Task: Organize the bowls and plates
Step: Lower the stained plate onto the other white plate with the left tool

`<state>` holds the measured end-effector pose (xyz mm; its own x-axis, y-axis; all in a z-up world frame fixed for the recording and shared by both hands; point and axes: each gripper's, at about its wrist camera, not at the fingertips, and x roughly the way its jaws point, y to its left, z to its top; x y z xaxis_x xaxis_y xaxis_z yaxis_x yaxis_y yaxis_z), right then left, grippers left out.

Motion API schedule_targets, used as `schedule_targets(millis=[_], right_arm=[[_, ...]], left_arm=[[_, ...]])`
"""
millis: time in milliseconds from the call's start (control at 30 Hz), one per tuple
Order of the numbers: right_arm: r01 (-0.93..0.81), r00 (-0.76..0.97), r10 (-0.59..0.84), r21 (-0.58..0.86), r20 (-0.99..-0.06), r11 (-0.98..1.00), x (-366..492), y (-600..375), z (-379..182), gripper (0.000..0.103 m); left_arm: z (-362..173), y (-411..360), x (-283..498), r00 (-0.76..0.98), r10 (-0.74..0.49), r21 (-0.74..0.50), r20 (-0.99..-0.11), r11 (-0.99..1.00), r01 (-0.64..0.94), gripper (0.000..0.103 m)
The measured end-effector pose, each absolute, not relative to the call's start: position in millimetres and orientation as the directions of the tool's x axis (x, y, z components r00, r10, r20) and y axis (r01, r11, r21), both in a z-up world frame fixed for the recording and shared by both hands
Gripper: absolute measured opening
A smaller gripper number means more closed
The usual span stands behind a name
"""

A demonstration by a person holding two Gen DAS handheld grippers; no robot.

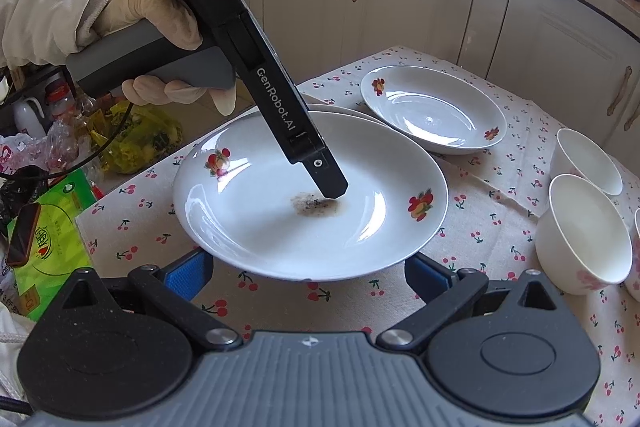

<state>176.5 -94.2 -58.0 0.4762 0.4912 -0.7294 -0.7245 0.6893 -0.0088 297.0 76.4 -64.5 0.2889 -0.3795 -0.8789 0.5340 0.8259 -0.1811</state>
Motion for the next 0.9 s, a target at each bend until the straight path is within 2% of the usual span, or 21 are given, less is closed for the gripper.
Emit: schedule_targets(millis=[667,900], right_arm=[[-0.697,0.519,0.468,-0.037,-0.716,0.716,169.6,-97.1,-50.7,0.103],[-0.661,0.557,0.443,-0.052,-0.702,0.749,164.1,-108.5,-44.5,0.103]], left_arm=[[-48.6,84.5,282.1,0.394,-0.364,-0.114,-0.844,0.84,0.531,0.094],[-38.9,92.2,263.6,0.443,-0.417,-0.154,-0.794,0.842,0.517,0.096]])
